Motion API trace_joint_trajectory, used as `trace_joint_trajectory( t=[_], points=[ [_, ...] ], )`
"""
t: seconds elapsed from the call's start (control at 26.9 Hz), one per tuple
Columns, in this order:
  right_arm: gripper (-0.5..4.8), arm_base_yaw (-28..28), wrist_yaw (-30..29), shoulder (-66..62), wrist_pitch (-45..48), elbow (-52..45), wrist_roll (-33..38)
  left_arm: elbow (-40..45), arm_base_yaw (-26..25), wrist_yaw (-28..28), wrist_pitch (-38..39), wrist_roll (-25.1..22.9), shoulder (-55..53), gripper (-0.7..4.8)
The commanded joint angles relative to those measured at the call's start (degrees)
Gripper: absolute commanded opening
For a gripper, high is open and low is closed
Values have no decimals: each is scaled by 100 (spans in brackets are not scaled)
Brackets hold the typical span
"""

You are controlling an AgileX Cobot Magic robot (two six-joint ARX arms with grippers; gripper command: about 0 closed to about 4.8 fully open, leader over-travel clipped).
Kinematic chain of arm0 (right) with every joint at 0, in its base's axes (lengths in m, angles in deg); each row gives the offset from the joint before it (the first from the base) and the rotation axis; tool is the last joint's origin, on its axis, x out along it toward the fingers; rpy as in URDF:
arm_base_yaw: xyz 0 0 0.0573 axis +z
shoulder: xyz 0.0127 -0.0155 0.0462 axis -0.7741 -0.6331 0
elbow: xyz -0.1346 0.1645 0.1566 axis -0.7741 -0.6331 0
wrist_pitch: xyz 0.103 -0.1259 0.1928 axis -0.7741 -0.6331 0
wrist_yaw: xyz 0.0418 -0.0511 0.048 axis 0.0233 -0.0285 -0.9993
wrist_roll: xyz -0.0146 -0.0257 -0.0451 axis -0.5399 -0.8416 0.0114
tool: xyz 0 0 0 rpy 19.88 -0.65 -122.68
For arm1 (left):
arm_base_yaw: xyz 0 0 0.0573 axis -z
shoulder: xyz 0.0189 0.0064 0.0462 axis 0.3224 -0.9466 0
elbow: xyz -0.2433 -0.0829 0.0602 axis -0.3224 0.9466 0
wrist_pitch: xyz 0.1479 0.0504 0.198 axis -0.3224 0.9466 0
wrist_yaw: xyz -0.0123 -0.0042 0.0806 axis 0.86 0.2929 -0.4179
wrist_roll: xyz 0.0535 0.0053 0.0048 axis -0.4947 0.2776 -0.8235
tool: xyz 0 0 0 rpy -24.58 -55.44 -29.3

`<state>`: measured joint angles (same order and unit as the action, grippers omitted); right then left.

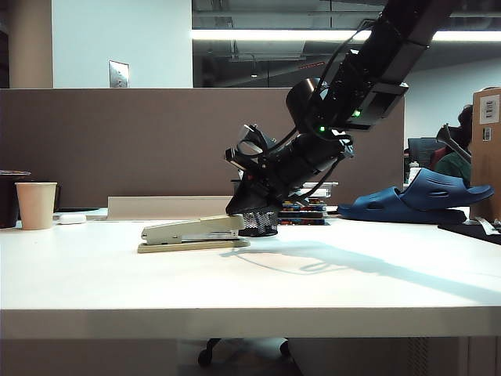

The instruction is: Press the stapler down.

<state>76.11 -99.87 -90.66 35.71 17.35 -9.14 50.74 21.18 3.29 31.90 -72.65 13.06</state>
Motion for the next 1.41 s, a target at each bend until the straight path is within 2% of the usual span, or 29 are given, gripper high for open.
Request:
trace_joint_trajectory(
  t=[0.04,1.41],
  points=[
    [-9,7,149,-116,-481,-46,-13,-17,0,-15,-61,13,0,-6],
    [-9,2,127,-229,-743,-48,9,-17,0,-15,-81,-2,0,-6]
  ],
)
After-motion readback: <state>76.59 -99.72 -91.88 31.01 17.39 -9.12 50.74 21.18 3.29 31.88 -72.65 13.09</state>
